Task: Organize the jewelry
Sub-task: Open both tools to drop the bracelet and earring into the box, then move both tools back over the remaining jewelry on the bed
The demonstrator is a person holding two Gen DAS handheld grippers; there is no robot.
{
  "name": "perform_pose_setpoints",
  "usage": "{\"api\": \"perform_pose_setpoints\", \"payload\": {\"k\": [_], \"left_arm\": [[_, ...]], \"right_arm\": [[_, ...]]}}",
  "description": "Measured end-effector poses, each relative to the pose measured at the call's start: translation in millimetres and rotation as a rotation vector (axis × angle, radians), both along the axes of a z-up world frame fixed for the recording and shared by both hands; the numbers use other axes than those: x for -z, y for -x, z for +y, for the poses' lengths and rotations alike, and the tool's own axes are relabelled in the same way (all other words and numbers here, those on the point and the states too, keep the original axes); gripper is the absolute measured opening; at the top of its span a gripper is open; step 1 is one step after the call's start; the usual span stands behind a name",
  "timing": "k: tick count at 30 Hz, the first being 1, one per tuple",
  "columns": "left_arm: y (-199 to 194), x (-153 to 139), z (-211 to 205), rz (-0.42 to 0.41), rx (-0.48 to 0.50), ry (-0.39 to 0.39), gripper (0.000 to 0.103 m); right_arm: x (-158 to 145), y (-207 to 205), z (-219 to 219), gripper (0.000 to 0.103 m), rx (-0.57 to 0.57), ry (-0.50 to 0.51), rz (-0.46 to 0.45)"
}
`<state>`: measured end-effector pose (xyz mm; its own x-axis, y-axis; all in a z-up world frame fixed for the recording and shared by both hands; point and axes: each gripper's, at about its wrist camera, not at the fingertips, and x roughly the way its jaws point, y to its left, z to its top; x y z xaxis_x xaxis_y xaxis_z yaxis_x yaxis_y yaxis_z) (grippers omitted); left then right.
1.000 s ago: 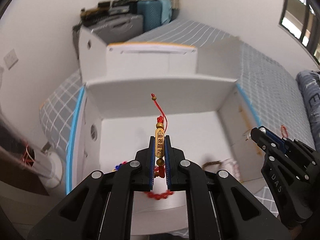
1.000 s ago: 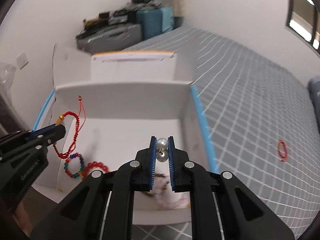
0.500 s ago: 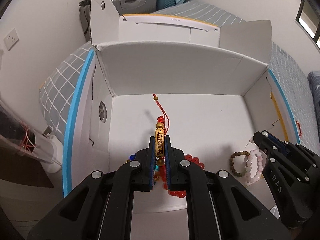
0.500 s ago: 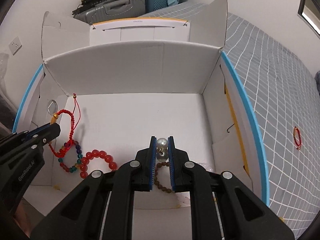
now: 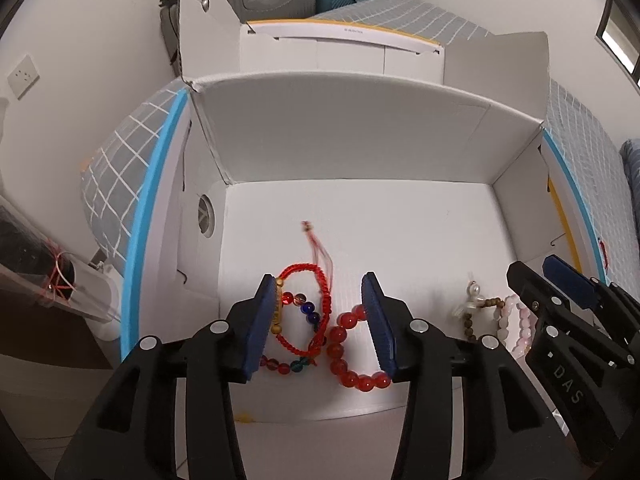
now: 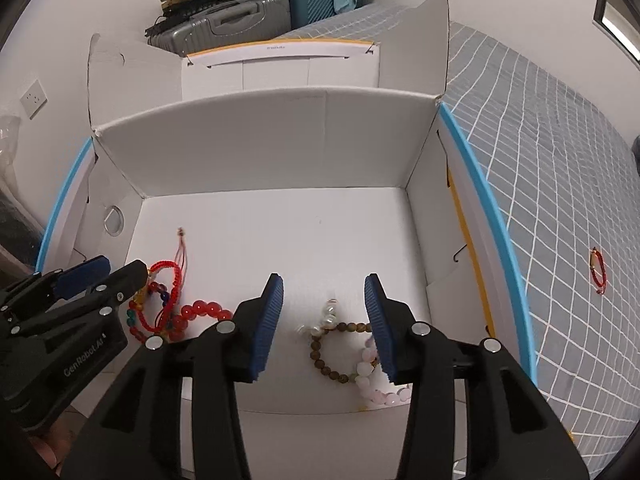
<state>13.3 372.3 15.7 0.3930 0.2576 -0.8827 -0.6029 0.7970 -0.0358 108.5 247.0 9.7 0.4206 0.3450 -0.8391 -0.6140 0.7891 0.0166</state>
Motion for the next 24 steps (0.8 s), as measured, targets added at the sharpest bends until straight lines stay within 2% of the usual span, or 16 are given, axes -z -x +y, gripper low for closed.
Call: {"api": "perform_pose_setpoints", "payload": {"k": [1,3,8,13,24], "left_arm": [[0.9,-1.9,-0.7,-0.002,0.000,-0.003,0.052],[4.3,-7.7,-1.7,-0.019,-0.009,-0.022,0.072],[8.5,-22.7,-7.8,-0.060,-0.019,-0.068,0.088],[1.6,-30.8,-24.3,-0.093,-0.005,-0.105,0.097],[-36.2,-43.8,-88.2,-0.123,0.101,-0.113,0.097]], "right_arm": [[-1.8,0.4,-1.1,0.047,0.002,-0.001,-0.005],[-6.8,2.1,-5.3,0.058,0.004,-0.009,-0.020],[-23.4,2.7,-24.1,0.082,0.047,-0.040,-0.058],[-42.8,3.7,-62.2,0.093,0.093,-0.094,-0.091],[-65.4,0.9,-149.0,0.095,0.190,-0.088,-0.190]]}}
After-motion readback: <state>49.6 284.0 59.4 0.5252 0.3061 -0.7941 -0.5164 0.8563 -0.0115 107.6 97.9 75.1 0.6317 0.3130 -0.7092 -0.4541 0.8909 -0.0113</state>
